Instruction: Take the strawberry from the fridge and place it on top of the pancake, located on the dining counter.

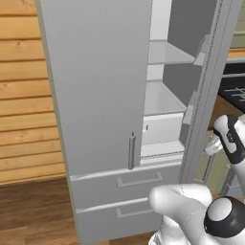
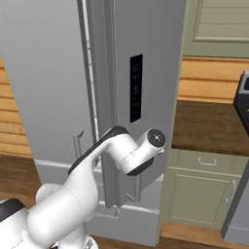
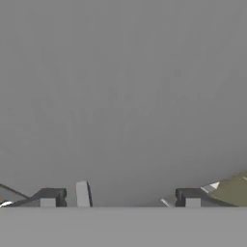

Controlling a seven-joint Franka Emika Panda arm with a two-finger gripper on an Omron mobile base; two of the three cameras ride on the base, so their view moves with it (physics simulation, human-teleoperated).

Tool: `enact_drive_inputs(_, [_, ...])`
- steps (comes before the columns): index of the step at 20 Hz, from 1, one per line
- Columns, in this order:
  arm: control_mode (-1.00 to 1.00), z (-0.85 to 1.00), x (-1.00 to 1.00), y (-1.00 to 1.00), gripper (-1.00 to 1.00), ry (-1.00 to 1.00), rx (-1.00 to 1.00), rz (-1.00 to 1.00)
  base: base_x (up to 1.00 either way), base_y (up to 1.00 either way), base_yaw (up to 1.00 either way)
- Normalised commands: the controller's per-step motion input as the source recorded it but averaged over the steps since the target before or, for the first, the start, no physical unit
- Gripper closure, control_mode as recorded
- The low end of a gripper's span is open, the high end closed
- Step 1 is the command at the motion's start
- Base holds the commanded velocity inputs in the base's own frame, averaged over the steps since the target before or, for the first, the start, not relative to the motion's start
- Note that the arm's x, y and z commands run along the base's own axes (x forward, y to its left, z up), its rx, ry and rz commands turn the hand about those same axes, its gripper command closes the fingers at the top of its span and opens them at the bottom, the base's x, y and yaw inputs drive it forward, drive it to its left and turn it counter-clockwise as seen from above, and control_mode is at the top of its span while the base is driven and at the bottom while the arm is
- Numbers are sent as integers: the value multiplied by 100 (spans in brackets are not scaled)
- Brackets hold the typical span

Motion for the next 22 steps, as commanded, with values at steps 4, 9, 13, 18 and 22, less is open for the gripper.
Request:
enact_drive_inputs(4, [-100, 100, 5, -29, -100, 0, -3, 10, 0, 0, 0])
enact_drive_inputs(9, [-100, 40, -66, -45, -100, -13, 8, 1, 0, 0, 0])
enact_drive_inputs(13, [-100, 70, -91, 21, -100, -12, -6, -10, 0, 0, 0])
enact_drive_inputs(18, [-100, 60, -89, 81, -100, -2, -11, -29, 0, 0, 0])
enact_drive_inputs(22, [-100, 66, -69, 95, -100, -9, -12, -27, 0, 0, 0])
